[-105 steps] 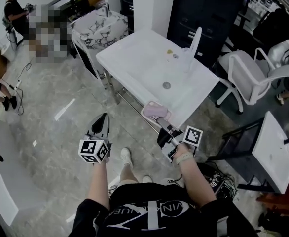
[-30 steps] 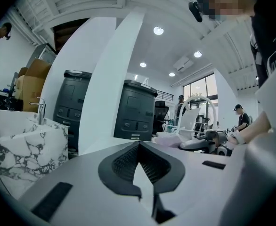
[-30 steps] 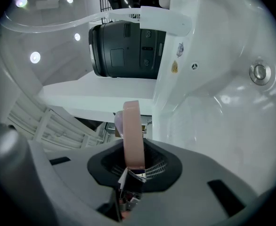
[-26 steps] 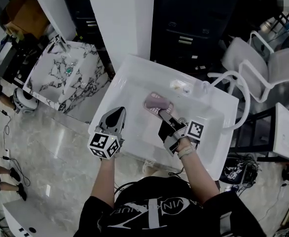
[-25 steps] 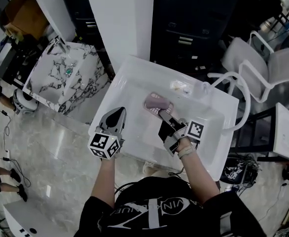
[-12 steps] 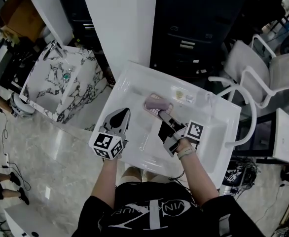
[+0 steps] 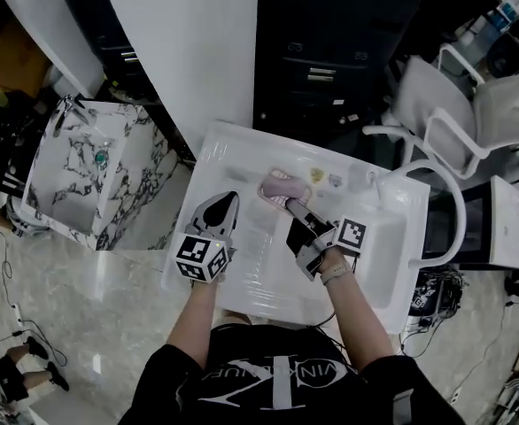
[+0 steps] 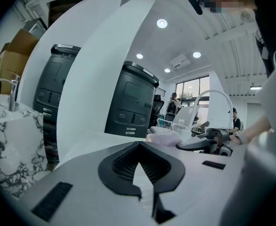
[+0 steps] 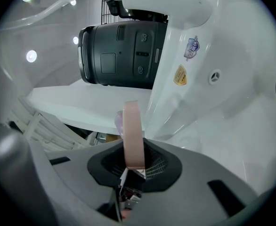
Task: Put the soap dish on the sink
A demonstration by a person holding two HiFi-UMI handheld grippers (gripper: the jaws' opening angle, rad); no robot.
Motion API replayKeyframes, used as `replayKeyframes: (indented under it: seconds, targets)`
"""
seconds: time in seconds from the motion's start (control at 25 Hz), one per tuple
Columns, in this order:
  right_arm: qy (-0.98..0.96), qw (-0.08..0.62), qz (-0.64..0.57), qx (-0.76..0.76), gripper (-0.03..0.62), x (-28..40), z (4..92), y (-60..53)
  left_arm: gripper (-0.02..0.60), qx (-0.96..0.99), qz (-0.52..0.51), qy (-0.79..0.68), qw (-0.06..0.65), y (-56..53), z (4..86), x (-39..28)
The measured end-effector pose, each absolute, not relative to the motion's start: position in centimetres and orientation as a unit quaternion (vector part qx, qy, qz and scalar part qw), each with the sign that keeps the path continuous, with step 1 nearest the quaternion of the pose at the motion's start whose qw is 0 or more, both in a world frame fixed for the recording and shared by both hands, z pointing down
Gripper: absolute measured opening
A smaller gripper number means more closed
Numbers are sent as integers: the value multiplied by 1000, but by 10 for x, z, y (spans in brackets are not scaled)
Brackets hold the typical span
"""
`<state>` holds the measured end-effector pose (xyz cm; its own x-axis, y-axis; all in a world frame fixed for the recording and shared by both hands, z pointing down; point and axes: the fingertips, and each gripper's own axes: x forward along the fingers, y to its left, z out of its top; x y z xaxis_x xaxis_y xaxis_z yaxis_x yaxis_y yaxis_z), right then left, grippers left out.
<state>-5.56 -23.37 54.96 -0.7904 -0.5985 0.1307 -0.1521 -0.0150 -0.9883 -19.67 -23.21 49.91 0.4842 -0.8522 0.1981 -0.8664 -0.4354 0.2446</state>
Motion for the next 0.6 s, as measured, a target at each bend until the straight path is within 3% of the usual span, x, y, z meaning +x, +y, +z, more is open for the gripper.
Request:
replayKeyframes:
  seconds: [0.6]
  targets:
    - [667, 177, -660, -296, 71, -75, 575, -268, 12, 871, 42, -450, 195, -257, 541, -167]
